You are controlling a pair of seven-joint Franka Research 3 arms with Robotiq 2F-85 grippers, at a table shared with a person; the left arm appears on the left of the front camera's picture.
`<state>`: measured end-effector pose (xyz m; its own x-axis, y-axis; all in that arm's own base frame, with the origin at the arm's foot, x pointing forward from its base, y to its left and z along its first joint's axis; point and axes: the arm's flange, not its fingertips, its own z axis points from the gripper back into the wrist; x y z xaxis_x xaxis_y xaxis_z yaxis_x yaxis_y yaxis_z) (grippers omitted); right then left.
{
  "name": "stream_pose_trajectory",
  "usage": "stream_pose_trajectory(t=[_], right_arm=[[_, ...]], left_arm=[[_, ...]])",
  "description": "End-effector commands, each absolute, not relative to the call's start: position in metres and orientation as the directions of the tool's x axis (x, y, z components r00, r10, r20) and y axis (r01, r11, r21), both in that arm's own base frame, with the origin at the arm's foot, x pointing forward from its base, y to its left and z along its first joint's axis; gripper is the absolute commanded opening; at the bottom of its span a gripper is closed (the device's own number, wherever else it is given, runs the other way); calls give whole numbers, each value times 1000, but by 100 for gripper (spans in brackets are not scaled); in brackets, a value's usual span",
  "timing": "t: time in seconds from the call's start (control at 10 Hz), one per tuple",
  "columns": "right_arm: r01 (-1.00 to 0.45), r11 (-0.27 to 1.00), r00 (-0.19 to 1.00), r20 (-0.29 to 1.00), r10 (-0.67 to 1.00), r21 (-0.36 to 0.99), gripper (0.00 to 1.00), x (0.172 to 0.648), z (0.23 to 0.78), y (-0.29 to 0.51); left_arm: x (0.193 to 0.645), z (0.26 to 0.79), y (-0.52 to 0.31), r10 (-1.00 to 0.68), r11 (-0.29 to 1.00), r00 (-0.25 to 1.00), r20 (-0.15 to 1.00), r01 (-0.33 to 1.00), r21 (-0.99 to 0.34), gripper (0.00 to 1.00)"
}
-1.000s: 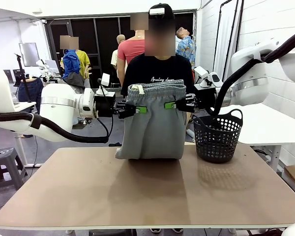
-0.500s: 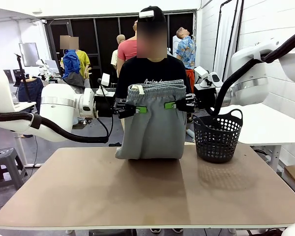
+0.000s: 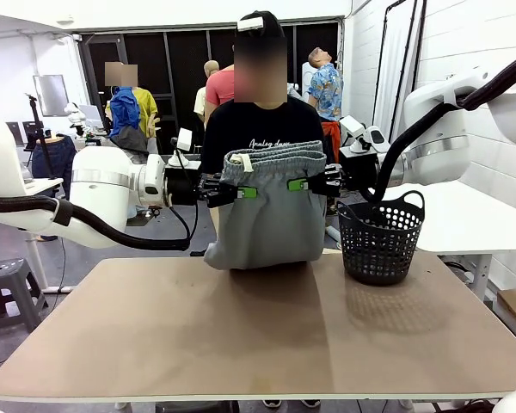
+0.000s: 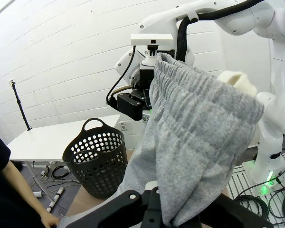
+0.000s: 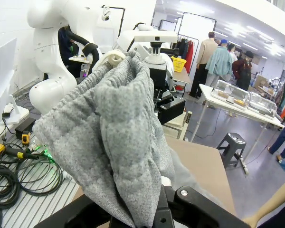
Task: Fold the training pants.
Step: Release the ends of the Training pants and then grab the overlapped ends.
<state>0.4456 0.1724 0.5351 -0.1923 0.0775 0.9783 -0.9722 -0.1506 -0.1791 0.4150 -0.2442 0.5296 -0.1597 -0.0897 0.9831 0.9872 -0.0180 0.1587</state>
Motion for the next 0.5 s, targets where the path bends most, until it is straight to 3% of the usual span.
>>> stream_pose_trajectory(t=[0.0, 0.4], right_arm=[[-973, -144, -193, 979, 60, -182, 0, 443, 536, 174], [-973, -144, -193, 979, 60, -182, 0, 443, 536, 174]], left_arm=[[414, 533, -246, -80, -13, -160, 984, 987, 160, 0], [414, 533, -246, -80, -13, -160, 984, 987, 160, 0]])
